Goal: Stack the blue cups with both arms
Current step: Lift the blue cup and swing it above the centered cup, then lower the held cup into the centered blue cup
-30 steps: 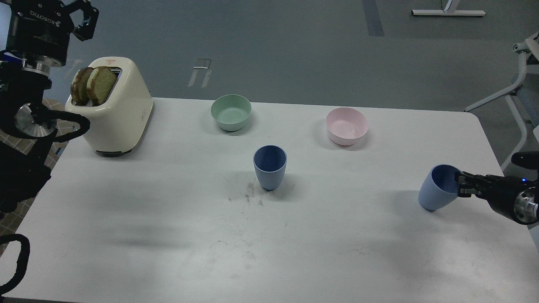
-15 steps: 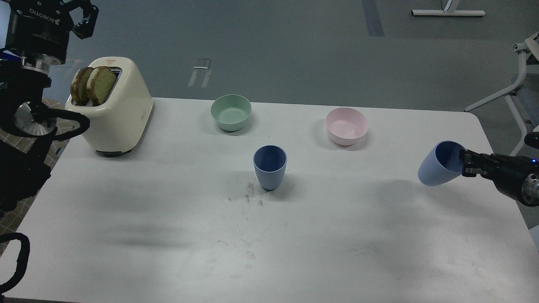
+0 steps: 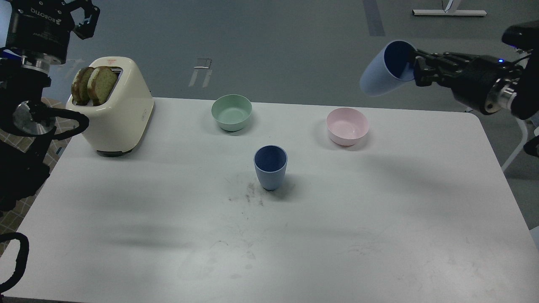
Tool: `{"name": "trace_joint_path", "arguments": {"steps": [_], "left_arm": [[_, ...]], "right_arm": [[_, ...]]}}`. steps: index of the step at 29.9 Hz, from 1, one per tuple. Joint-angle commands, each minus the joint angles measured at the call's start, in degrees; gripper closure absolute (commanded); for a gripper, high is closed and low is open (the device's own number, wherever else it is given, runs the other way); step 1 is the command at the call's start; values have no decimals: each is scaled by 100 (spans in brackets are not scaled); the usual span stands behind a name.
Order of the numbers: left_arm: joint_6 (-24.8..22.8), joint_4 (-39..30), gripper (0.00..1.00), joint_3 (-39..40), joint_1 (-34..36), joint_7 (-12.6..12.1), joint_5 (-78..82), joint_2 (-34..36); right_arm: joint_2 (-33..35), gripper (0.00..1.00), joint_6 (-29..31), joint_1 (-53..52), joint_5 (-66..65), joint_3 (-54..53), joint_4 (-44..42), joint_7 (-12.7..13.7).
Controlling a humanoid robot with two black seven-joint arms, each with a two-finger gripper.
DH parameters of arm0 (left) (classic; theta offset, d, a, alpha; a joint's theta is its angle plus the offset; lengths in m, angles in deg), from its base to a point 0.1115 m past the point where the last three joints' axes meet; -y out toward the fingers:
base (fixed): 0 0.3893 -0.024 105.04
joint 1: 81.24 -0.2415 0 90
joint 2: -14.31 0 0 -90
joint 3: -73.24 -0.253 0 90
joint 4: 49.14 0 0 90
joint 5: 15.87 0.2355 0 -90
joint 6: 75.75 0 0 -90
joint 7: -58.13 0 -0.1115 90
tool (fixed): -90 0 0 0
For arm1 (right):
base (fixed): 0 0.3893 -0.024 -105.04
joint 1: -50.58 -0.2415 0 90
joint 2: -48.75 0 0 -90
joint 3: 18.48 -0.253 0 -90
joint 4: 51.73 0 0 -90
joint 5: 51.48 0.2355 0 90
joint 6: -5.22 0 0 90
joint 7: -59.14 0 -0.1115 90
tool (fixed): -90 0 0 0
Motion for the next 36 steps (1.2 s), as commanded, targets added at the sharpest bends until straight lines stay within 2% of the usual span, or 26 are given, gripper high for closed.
{"name": "trace_joint_path", "arguments": {"steps": [1,7,13,36], "left_arm": [[-1,2,2,0,5,-8,6,18],[-1,2,2,0,22,-8,6,27],[-1,2,2,9,22,-8,6,-8],[-10,2,2,0,75,-8,6,18]], "right_arm": [[-654,100,-2,-432,-21,718,-145,13],[-1568,100,-2,-766,-47,1192,-478,22],[-2078,100,-2,-1223,-82,1912,-1067,22],[-2097,100,-2,-1241,-73,2661,-1164,22]]}}
